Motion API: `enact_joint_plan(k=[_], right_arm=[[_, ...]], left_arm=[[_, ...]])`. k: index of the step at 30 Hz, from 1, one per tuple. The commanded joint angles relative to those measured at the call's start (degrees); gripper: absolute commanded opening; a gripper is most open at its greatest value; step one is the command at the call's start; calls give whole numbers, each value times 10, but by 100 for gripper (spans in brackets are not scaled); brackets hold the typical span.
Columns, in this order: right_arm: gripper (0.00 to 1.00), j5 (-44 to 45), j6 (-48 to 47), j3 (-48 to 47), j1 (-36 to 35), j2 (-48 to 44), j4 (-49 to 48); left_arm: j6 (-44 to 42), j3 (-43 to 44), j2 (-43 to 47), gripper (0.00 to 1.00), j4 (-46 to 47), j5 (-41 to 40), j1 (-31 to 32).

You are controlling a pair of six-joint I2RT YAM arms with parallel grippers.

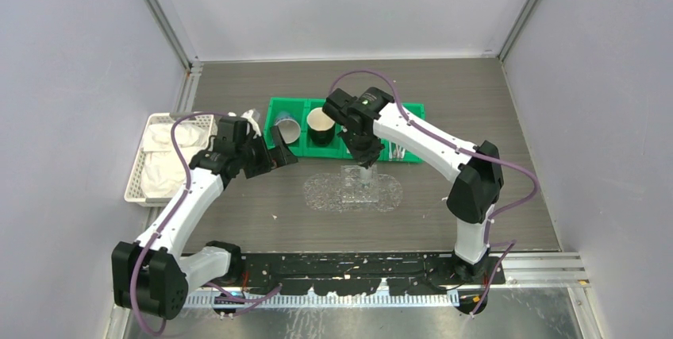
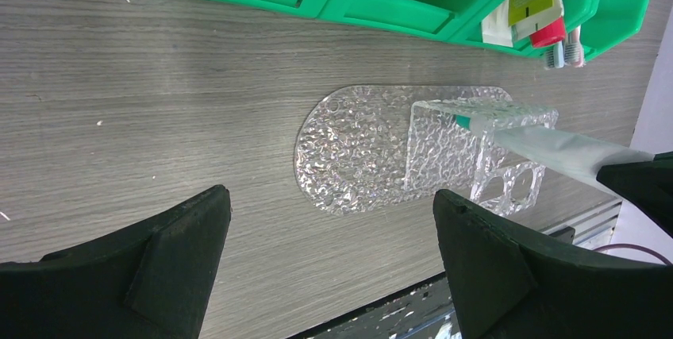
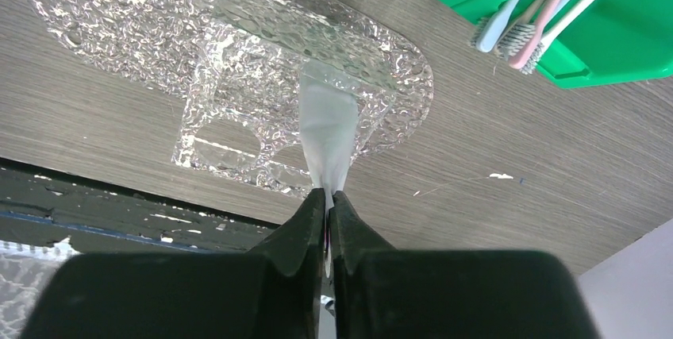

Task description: Prepare toiletry sets of a toothbrush and toothpaste on the tray

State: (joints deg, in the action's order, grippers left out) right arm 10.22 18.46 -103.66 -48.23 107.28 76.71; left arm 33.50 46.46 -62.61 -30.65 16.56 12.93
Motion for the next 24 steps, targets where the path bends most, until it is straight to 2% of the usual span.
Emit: enact_joint_plan(k=[1,3,5,12,17,18,21,24], right_arm=[[14,-10,-10,5,5,-1,-17],[17,-12,-10,9,6,-2,-19],[32,-13,-10,9,8,-4,-19],[67,-10,-6,-48,8,-30,4],[70,14,-3,-118,34,-56,-9],[67,12,3,-119,55,-59,-23],[49,-32,23,-93,120,-57,-89],[48,-38,16,-51,136,-44,-163]], left_arm=[[-13,-1,-1,100,16,12,-6],[-14,-1,-1,100,15,13,-7],[-14,-1,-1,100,16,14,-8],[-14,-1,-4,100,17,14,-9],[-15,-2,-3,100,15,12,-10],[-15,-2,-2,100,15,11,-10],[-13,-3,3,100,13,9,-10],[-14,-2,5,100,10,6,-10]])
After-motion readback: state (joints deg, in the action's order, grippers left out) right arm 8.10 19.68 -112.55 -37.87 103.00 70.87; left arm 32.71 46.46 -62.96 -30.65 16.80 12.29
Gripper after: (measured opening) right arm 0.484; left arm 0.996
